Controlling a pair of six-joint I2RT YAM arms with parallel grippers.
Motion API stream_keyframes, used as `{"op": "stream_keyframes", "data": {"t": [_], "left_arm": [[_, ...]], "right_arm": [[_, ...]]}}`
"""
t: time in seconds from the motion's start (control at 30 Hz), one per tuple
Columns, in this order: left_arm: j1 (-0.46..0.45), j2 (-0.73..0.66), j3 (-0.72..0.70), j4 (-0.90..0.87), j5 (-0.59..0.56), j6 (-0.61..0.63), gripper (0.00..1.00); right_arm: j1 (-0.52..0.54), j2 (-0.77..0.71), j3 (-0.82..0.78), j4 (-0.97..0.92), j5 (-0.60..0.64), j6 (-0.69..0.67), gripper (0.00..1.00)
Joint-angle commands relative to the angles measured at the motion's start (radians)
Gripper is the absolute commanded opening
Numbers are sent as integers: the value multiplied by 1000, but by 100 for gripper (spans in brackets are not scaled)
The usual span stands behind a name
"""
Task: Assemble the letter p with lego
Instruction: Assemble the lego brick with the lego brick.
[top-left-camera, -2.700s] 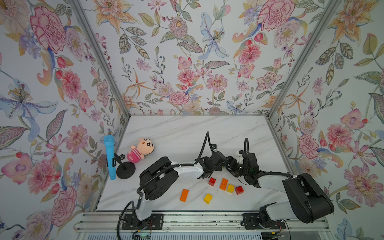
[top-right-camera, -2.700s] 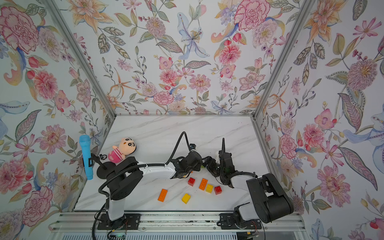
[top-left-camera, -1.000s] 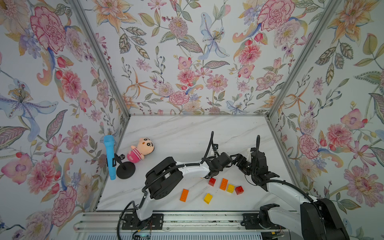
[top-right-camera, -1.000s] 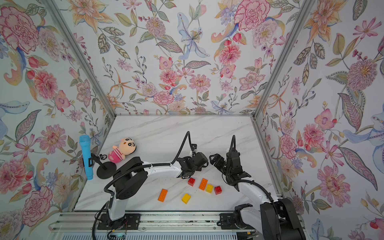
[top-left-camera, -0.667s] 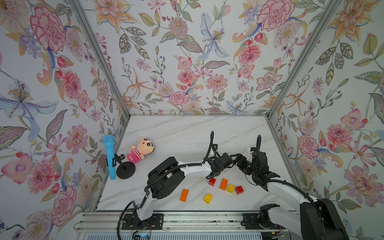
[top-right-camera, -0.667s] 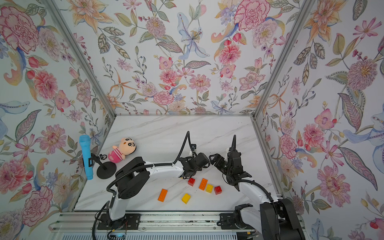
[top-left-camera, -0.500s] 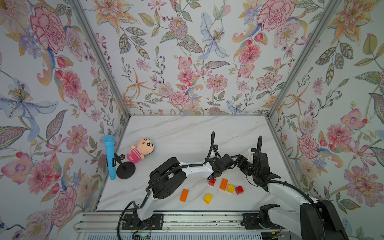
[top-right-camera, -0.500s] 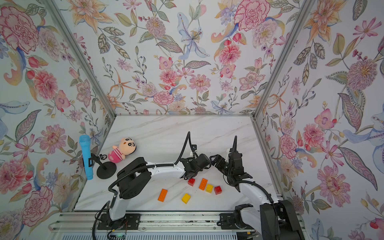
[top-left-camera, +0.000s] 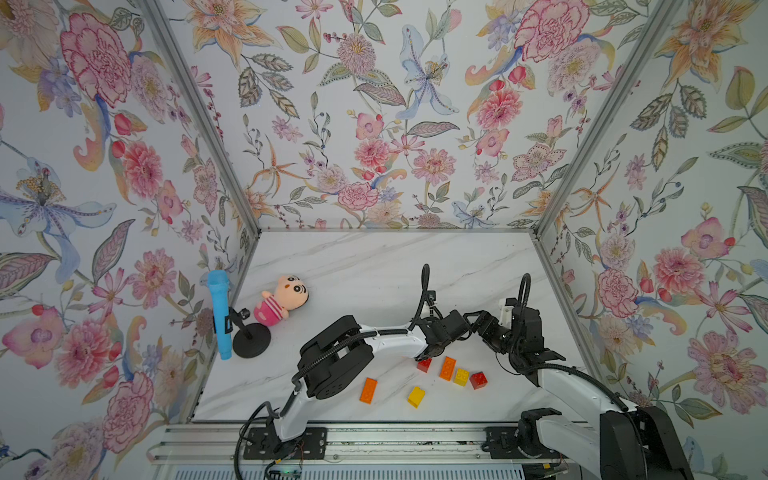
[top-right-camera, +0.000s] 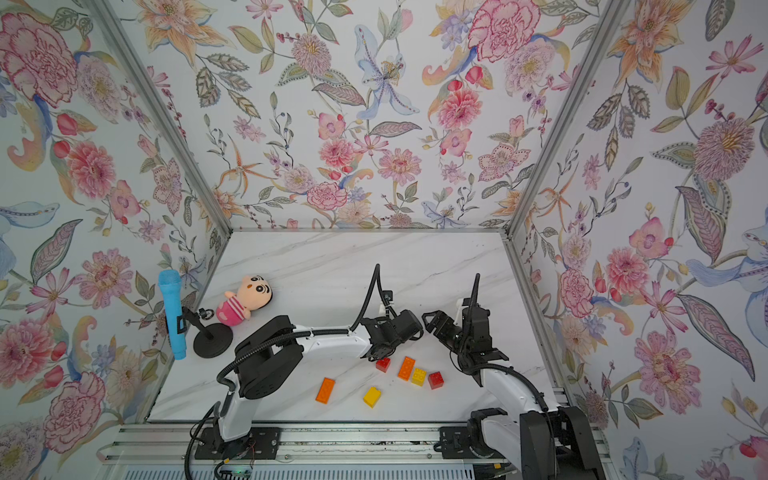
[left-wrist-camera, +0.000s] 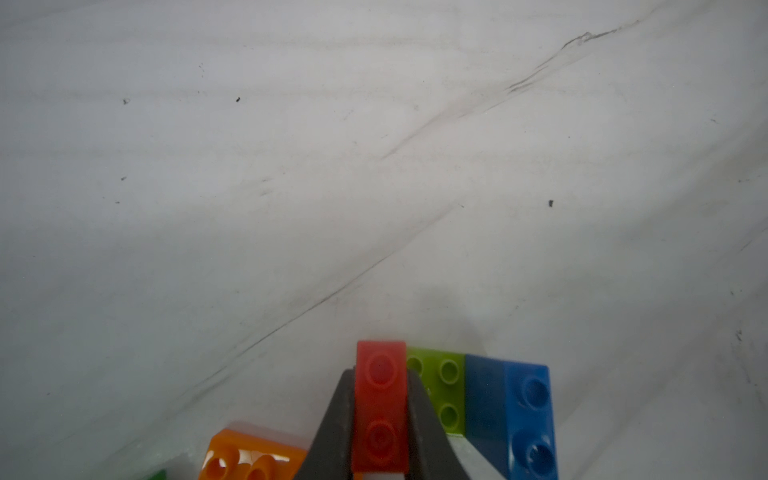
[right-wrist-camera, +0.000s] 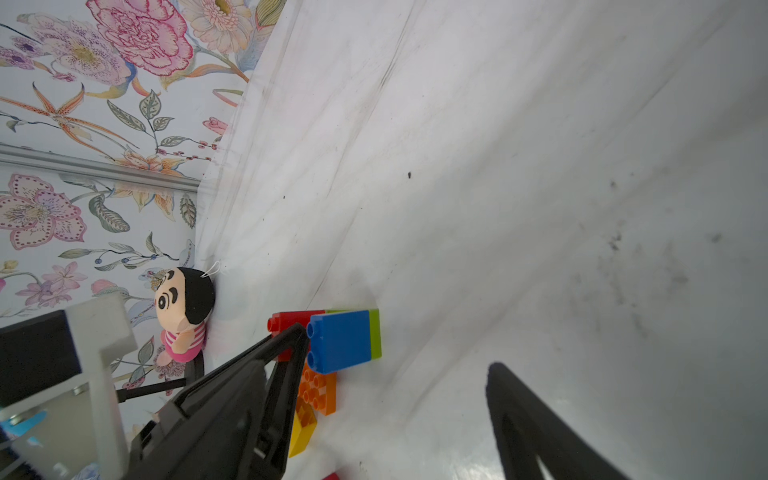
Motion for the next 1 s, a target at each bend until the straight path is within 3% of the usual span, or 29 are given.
{"op": "stream_keyframes", "data": {"t": [0.0,0.67,0.97], "left_arm": [[-15,9,-18,-6,-31,-19,0],[-10,61,-48,23,-18,-6,0],[10,121,-20,-44,-32,17,0]], "right_arm": [[-9,-11,-12,14,-22,-8,85],[-34,-24,-14,16,-53,3,85],[-66,-30,2,0,-60,-6,85]]}}
